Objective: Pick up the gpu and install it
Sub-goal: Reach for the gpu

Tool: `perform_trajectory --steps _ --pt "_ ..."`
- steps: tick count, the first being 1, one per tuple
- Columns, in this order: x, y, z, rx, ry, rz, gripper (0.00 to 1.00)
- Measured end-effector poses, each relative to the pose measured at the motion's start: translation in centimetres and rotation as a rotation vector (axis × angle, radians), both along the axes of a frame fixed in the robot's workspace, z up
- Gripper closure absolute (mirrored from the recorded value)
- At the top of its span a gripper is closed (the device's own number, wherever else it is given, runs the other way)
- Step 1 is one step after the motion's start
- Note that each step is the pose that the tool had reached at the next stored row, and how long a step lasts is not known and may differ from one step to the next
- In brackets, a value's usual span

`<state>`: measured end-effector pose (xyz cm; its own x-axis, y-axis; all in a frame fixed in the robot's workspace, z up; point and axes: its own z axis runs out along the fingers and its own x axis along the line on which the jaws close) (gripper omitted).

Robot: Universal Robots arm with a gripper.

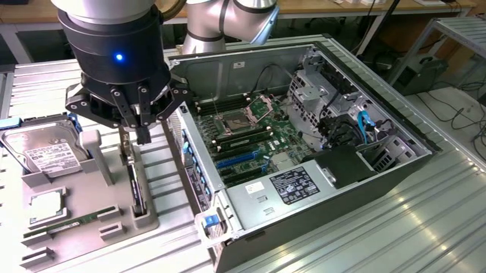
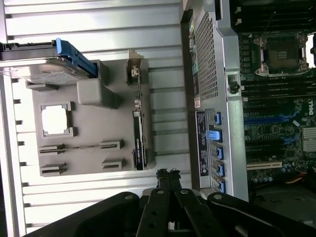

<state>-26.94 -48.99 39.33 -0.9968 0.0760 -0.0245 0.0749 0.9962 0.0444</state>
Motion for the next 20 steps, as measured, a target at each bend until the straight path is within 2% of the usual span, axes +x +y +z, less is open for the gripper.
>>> perform_trajectory --steps 10,13,15,20 --pt "-0.5 -0.41 0.0 0.0 0.0001 0.0 0.89" --pt "-0.8 -0.38 0.0 0.0 0.0 0.0 0.89" --pt "-1.0 -0.03 -0.02 0.0001 0.0001 0.0 0.89" --pt "-1.4 1.68 -0.14 0.0 0.0011 0.0 0.89"
